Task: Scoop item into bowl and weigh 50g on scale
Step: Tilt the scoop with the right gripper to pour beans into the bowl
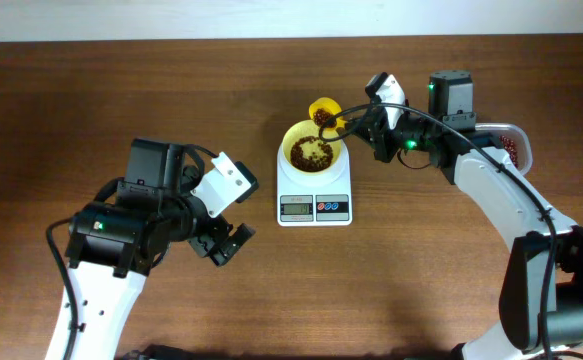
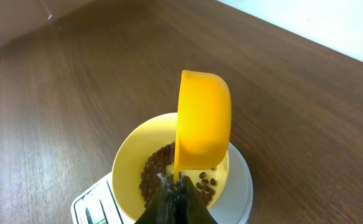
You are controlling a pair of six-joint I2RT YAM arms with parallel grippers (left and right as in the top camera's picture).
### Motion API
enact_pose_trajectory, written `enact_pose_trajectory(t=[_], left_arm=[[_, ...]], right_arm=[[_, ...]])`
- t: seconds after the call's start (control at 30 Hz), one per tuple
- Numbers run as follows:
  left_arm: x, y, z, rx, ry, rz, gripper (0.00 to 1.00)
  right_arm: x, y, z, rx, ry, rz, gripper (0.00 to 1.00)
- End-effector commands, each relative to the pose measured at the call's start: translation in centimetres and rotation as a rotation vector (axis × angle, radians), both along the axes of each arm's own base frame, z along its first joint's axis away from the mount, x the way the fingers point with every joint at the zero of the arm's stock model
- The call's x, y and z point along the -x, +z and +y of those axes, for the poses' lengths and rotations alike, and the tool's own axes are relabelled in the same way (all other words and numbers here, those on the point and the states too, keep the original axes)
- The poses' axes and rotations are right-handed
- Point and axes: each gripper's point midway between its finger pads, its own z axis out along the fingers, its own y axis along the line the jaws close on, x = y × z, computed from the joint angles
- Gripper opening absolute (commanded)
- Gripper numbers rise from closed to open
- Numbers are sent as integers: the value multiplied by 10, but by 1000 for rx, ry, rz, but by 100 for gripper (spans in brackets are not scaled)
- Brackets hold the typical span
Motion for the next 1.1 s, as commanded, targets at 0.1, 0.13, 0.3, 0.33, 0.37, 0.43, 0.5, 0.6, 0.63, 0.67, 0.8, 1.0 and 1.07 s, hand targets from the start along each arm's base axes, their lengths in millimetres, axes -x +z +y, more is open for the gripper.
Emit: enact_pose_trajectory(t=[0.1, 0.13, 0.3, 0.33, 0.37, 0.43, 0.5, 0.6, 0.63, 0.67, 0.8, 1.0, 1.07], left_arm=[[-2, 9, -1, 13, -12, -28, 99], [-2, 9, -1, 13, -12, -28, 99], [-2, 9, -1, 13, -12, -28, 99], [-2, 9, -1, 13, -12, -28, 99], [-2, 9, -1, 13, -12, -28, 99], [-2, 9, -1, 13, -12, -28, 99], [-2, 9, -1, 13, -12, -28, 99], [-2, 9, -1, 13, -12, -28, 99], [-2, 9, -1, 13, -12, -28, 99], [-2, 9, -1, 13, -12, -28, 99], [-2, 9, -1, 13, -12, -28, 99], [-2, 9, -1, 13, -12, -28, 99], [-2, 9, -1, 13, -12, -28, 99]], right_arm=[[5, 5, 12, -8, 41, -18, 4], [-3, -9, 8, 68, -24, -19, 4], [1, -10, 22, 123, -9, -58, 4], [-3, -16, 16, 166, -50, -55, 4], [-5, -18, 14, 184, -68, -53, 4], [-4, -10, 15, 177, -64, -71, 4], [-1, 3, 16, 170, -63, -97, 4], [4, 10, 17, 186, -70, -104, 4], [6, 3, 16, 233, -73, -103, 4], [9, 0, 17, 256, -62, -110, 4], [15, 15, 25, 274, -57, -157, 4], [16, 21, 19, 315, -89, -175, 4], [19, 10, 17, 331, -84, -140, 4]])
